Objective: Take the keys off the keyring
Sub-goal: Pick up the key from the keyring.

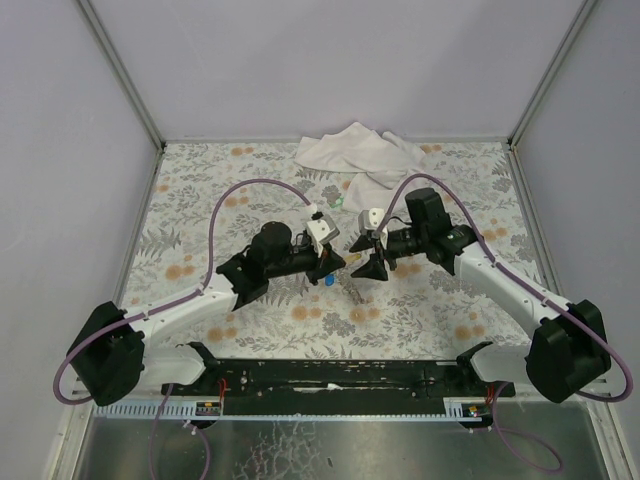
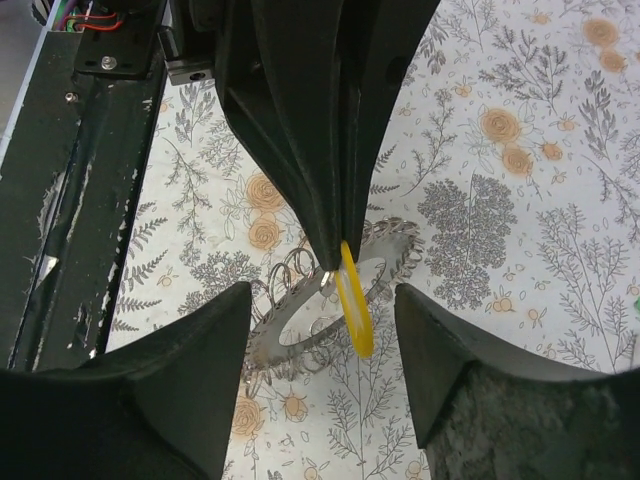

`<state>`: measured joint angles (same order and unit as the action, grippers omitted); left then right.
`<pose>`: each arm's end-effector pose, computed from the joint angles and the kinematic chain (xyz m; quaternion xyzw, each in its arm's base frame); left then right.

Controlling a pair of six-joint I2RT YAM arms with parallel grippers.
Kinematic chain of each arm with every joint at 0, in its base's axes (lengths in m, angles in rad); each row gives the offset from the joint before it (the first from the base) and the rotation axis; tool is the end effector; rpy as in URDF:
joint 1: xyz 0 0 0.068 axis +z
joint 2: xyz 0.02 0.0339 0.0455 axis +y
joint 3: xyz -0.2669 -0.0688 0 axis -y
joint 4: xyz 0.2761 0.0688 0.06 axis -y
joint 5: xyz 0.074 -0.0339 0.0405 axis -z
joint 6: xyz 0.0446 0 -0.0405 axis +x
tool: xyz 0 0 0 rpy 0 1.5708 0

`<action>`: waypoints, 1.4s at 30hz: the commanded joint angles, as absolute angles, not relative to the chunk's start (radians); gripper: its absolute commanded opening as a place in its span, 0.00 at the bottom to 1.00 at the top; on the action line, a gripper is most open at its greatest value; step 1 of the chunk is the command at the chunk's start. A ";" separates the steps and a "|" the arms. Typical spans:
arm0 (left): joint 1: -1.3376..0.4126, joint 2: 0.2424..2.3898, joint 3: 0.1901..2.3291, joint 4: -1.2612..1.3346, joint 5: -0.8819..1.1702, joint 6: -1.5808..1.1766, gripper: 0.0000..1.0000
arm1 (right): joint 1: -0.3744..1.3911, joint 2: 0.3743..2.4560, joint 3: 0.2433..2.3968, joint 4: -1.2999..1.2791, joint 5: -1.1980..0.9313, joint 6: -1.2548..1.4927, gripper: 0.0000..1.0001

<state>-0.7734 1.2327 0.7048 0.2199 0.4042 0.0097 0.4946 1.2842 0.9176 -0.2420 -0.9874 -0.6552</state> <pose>0.2094 -0.2290 0.2432 0.4113 0.6857 -0.3658 0.4762 0.2505 0.1774 0.2702 -0.6085 0.5359 0.3861 0.4399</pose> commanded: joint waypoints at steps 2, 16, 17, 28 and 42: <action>-0.787 1.233 0.736 0.324 0.424 -0.001 0.00 | 0.507 1.283 0.923 -0.259 -0.981 -0.698 0.59; -0.797 1.238 0.734 0.337 0.440 -0.007 0.00 | 0.523 1.271 0.941 -0.309 -0.981 -0.733 0.05; -0.798 1.235 0.732 0.339 0.440 -0.011 0.00 | 0.523 1.269 0.944 -0.316 -0.980 -0.736 0.01; -0.799 1.057 0.619 0.432 0.368 -0.124 0.38 | 0.523 1.232 1.018 -0.462 -1.005 -0.782 0.00; -0.803 0.866 0.311 0.725 0.337 -0.341 0.44 | 0.521 1.210 1.066 -0.542 -1.077 -0.797 0.00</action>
<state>-0.7925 0.8871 0.3603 0.5076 0.3542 -0.2531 0.5137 1.2407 1.0138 -0.5304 -1.0126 -0.7788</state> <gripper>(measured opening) 0.437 0.027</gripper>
